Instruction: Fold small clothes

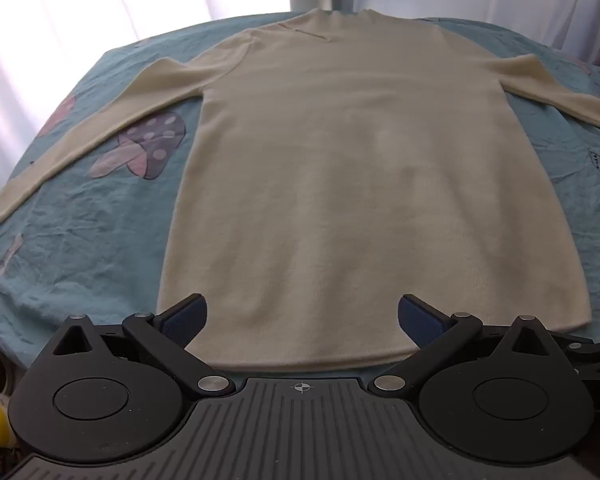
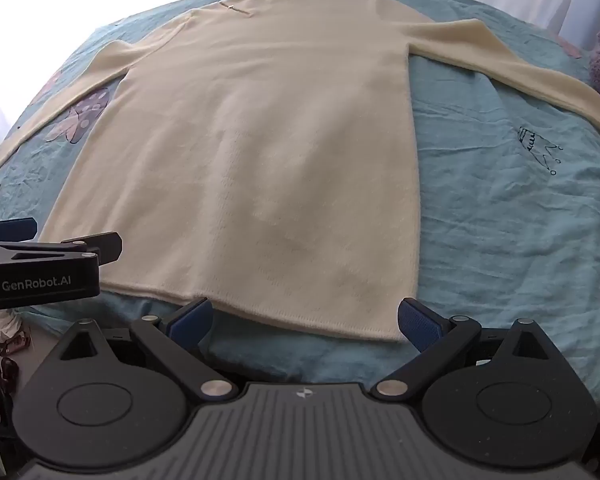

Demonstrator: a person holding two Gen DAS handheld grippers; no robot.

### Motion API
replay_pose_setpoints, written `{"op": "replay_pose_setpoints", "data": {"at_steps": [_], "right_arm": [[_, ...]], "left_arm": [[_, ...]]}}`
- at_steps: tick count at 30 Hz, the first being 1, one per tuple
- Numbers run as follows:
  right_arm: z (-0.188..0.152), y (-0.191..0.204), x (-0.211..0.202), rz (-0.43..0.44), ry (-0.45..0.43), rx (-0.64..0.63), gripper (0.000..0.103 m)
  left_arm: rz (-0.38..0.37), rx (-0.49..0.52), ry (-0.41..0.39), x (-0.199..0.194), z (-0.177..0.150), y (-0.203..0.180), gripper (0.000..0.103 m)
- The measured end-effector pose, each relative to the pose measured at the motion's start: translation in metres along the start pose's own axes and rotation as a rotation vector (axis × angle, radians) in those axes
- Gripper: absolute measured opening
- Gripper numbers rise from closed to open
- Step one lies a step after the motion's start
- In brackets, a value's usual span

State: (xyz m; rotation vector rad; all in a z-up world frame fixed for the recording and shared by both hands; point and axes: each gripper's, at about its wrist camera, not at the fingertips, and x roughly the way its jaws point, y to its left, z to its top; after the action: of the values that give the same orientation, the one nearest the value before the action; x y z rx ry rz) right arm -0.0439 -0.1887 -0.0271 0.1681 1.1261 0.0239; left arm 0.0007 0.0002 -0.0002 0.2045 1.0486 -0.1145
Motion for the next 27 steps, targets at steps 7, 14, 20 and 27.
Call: {"op": "replay_pose_setpoints", "data": {"at_steps": [7,14,20,27], "right_arm": [[0.0013,-0.0003,0.0010,0.006,-0.002,0.000,0.099],[0.0037,-0.0013,0.0029,0.010,-0.007,0.001,0.099],[0.0034,-0.0024,-0.0009,0.007,-0.017,0.022,0.099],[0.0036,-0.0046,-0.0021,0.010,-0.021,0.029,0.099]], "left_arm": [[-0.005,-0.006,-0.012,-0.0015,0.0025,0.0061,0.103],[-0.005,0.006,-0.006,0.0025,0.0016,-0.0003,0.103],[-0.012,0.010,-0.010,0.0012,0.0012,-0.0029,0.103],[-0.019,0.007,-0.006,0.0025,0.0022,-0.0032,0.103]]}}
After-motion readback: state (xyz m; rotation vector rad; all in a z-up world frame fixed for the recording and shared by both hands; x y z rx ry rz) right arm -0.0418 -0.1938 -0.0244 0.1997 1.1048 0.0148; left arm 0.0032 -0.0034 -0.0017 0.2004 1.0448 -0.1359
